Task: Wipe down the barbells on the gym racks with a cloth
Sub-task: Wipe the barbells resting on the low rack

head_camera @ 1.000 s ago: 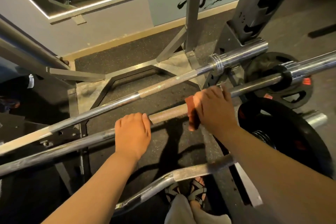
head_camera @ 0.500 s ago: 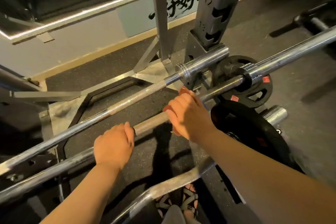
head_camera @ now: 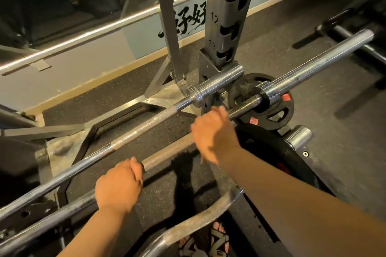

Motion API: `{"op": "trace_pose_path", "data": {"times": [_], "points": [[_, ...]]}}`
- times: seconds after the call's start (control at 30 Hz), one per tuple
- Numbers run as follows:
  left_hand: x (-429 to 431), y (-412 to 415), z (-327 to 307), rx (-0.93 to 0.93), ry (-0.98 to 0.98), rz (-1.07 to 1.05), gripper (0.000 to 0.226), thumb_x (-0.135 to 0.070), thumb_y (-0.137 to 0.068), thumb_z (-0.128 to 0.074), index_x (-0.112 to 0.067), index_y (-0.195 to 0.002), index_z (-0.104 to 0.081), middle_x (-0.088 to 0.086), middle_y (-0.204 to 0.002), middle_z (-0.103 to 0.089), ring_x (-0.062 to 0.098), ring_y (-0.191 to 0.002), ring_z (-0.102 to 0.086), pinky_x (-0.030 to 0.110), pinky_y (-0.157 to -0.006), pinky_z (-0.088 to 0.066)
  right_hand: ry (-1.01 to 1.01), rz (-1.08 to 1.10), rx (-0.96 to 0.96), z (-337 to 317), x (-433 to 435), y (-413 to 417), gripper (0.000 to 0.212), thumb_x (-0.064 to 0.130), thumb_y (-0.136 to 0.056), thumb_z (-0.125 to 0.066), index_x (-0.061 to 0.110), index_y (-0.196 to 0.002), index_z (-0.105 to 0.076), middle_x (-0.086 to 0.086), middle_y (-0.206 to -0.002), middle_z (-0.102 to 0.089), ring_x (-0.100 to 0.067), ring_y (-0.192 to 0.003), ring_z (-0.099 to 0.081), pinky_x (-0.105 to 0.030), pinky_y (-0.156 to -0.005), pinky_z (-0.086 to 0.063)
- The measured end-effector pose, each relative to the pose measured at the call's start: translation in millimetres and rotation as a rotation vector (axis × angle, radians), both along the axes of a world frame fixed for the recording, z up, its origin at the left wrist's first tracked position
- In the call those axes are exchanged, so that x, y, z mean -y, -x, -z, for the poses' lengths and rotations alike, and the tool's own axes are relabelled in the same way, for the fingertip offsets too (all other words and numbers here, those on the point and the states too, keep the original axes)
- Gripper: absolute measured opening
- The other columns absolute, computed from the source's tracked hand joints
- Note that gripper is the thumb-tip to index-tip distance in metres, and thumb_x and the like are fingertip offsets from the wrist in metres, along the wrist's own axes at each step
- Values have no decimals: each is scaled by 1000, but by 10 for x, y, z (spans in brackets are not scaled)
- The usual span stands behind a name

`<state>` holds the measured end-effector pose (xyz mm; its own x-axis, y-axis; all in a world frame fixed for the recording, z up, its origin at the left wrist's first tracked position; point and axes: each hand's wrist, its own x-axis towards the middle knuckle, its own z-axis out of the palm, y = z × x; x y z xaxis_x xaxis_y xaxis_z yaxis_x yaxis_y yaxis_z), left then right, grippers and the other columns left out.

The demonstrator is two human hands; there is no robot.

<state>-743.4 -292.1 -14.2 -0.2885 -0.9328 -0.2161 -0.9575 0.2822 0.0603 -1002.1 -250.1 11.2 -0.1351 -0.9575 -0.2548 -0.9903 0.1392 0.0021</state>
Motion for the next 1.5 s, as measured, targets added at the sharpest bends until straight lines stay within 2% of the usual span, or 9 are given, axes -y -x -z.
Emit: {"op": "trace_pose_path", "data": {"times": [0.2,0.37,0.5,0.73,0.87,1.0,1.23,1.4,1.5], "points": [[16,-8,95,42,34,1,28,-34,-105,-28,-28,-87,-47,-4,-79,-52,21,-65,-54,33,-60,-44,47,325,56,93,55,-252,31,28,-103,-33,13,-120,-55,-9,-120,-52,-31,-127,-39,-65,-122,-6],[17,7,89,22,42,7,32,-35,-105,-25,-27,-85,-48,-5,-78,-53,23,-71,-60,34,-62,-42,308,7,366,347,-127,-902,38,24,-97,-36,16,-124,-61,-2,-124,-59,-25,-131,-47,-53,-124,-15],[5,2,62,51,51,-8,36,-34,-106,-26,-24,-91,-57,0,-88,-64,28,-81,-65,34,-65,-38,322,-155,256,409,-98,-383,37,49,-101,-42,23,-113,-65,4,-109,-65,-20,-113,-57,-46,-119,-27],[-1,3,55,40,38,28,22,-34,-103,-28,-31,-88,-44,-4,-93,-64,23,-83,-62,35,-66,-37,460,289,378,374,-73,-463,36,33,-105,-32,14,-94,-60,-4,-96,-59,-33,-116,-53,-64,-120,-19],[-23,-26,-6,-34,42,49,31,-36,-104,-23,-27,-91,-50,-3,-94,-62,23,-85,-59,35,-71,-37,330,-112,191,505,8,-1021,23,36,-100,-52,18,-97,-67,1,-91,-63,-25,-96,-59,-51,-121,-25],[-82,-336,30,-83,53,67,51,-42,-101,-7,-26,-97,-55,-4,-94,-58,21,-88,-55,36,-79,-39,308,-431,138,510,3,-704,43,39,-108,-26,26,-124,-64,3,-111,-64,-24,-109,-56,-47,-112,-32],[-151,-547,110,-305,104,-98,39,-32,-104,-23,-24,-94,-60,-6,-88,-58,18,-85,-55,37,-86,-44,441,258,512,253,72,-1010,43,41,-110,-26,21,-84,-54,4,-84,-56,-25,-92,-57,-52,-109,-39],[-17,-590,11,-562,140,-276,47,-32,-100,-26,-12,-97,-68,2,-93,-67,22,-90,-60,39,-87,-47,457,285,977,3,499,-1685,36,37,-107,-26,18,-88,-51,9,-80,-49,-5,-75,-53,-22,-73,-43],[188,-787,-37,-515,212,-305,40,-27,-103,-30,-13,-110,-67,1,-103,-66,20,-100,-60,40,-95,-47,627,55,877,65,762,-1926,26,20,-106,-39,10,-89,-54,-2,-84,-53,-21,-77,-54,-36,-71,-48]]}}
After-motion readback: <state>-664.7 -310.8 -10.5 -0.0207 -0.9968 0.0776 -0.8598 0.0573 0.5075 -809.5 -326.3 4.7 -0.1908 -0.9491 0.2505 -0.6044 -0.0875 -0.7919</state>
